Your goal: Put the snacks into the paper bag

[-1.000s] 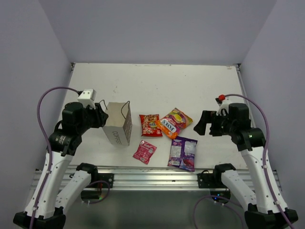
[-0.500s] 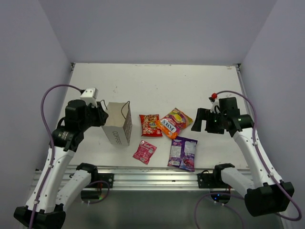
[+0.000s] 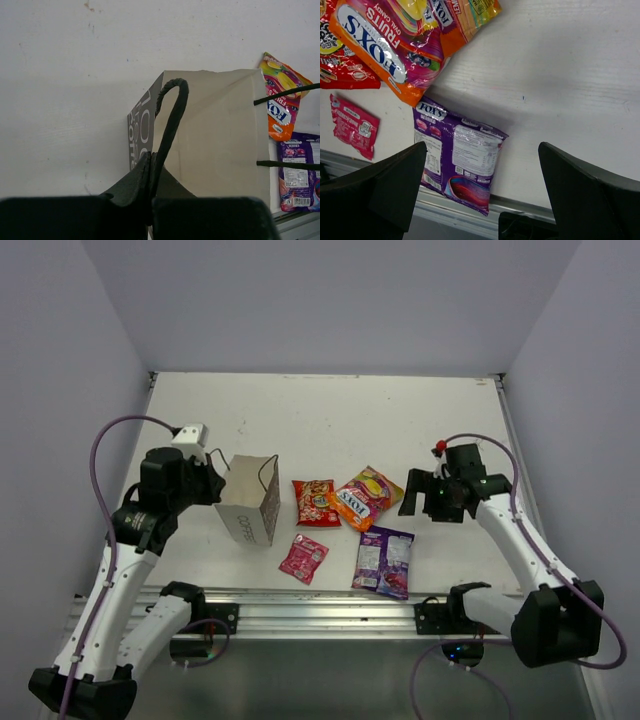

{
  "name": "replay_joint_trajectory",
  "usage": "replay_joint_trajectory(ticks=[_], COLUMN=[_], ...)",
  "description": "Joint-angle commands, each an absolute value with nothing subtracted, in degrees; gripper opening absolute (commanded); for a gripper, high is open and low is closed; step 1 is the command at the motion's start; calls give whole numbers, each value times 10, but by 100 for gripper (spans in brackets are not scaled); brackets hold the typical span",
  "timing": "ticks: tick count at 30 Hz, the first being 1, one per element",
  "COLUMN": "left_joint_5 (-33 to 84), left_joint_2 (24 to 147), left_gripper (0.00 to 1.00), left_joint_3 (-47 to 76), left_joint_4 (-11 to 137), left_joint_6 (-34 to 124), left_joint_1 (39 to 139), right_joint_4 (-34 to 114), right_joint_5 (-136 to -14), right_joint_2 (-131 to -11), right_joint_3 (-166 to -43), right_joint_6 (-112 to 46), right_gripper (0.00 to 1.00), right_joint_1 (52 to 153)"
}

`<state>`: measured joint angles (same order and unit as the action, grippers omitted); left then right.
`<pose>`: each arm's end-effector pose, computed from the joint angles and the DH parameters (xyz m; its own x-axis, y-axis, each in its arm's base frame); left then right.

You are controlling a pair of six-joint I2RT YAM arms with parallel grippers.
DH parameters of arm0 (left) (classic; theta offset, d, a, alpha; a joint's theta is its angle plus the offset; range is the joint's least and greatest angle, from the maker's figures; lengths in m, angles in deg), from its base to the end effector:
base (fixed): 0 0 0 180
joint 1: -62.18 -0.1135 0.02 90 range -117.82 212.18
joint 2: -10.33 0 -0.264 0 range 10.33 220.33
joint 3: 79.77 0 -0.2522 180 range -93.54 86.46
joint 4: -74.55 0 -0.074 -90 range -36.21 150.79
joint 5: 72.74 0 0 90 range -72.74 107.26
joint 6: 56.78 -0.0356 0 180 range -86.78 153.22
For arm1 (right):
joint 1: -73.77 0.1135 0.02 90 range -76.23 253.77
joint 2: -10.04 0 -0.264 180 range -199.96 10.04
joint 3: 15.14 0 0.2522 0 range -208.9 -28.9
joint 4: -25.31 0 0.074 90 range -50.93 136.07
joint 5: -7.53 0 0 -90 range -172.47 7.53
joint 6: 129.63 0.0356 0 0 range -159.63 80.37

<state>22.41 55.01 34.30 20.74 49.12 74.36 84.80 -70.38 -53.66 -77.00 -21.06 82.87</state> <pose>0.1553 -0.0368 0.3316 -0.5838 -0.1531 -0.7973 0.1291 0.9521 -0.2774 0.2035 0.0401 0.2466 -0.9021 0.1709 -0.3963 0.0352 0.9444 0.3270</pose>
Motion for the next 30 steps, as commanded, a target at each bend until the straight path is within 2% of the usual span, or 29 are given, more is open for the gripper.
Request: replay_joint_trajectory(ticks=[1, 12, 20, 25, 30], left_joint_5=[227, 235, 228, 219, 212], left_joint_2=[551, 545, 550, 558, 570], left_gripper=[0, 0, 0, 0, 0], left_joint_3=[343, 336, 319, 313, 305], left_joint_4=[222, 198, 181, 180, 188], left_joint_6=[491, 496, 494, 490, 487], left_joint_1=[749, 751, 751, 751, 751], right_joint_4=[771, 636, 608, 607, 616], right_joint_5=[-712, -754, -741, -723, -714], right_joint_2=[-564, -751, -879, -897, -892], right_joint_3=[-766, -838, -923, -925, -905], right_joint_6=[-199, -223, -235, -246, -245], right_gripper=[99, 99, 99, 99, 89], right_joint_1=[841, 860, 864, 886, 910])
